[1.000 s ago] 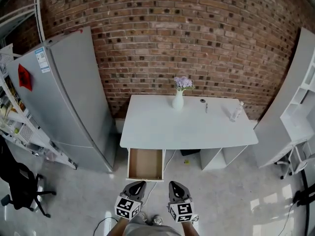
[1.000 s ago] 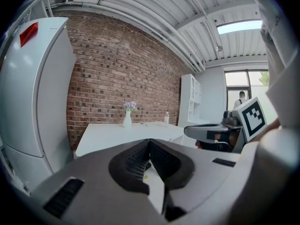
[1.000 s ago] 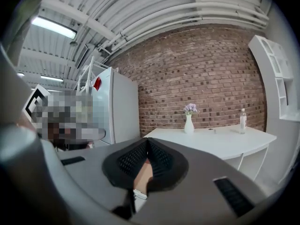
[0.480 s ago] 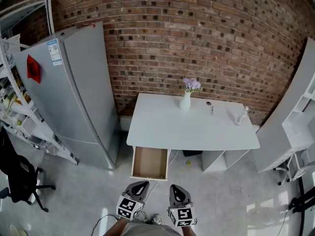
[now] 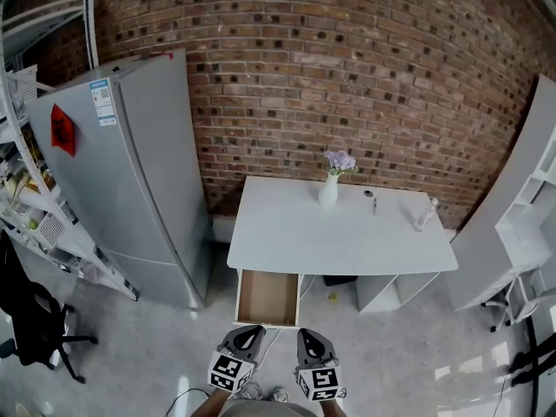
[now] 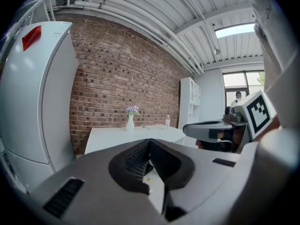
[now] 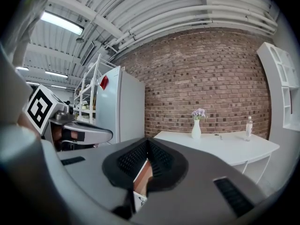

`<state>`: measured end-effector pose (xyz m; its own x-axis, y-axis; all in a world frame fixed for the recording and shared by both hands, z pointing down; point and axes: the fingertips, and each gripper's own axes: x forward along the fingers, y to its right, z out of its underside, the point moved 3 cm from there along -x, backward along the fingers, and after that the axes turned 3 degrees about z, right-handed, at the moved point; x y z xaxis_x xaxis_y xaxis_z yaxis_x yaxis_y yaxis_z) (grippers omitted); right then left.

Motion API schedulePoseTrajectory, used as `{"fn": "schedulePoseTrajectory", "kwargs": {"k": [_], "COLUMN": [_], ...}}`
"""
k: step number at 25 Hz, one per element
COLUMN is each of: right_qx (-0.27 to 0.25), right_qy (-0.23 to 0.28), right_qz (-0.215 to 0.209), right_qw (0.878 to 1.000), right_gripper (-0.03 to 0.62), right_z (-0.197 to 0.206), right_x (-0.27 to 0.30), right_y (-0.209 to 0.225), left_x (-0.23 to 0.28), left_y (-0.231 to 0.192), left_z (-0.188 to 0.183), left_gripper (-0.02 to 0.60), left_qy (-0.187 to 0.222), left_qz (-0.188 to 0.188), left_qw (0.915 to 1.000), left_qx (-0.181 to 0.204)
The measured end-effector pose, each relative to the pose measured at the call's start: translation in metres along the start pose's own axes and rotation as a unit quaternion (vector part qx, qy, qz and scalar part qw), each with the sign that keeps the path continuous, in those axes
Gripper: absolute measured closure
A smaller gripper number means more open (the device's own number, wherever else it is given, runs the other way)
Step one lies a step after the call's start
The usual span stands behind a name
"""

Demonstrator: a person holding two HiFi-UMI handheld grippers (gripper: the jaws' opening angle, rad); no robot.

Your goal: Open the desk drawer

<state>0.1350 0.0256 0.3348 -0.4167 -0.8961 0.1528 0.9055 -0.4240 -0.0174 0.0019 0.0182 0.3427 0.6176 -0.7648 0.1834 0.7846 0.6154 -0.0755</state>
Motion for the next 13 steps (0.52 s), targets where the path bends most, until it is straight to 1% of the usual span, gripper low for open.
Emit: {"fn": "schedulePoseTrajectory", "kwargs": {"k": [13], "right_qx": [0.013], "right_qy": [-0.004], "right_qz": [-0.006], "right_qw": [1.000], "right_gripper": [0.577], "right_z": [0.000], "right_x": [0.027], "right_y": [-0.016], "left_x": [0.003], "left_y": [-0.027], "left_z": [-0.001], "left_gripper": [0.569], "left_qy": [0.002], "left_qz": [0.000], "left_qw": [0.9999], "left_qx": [-0.011]}}
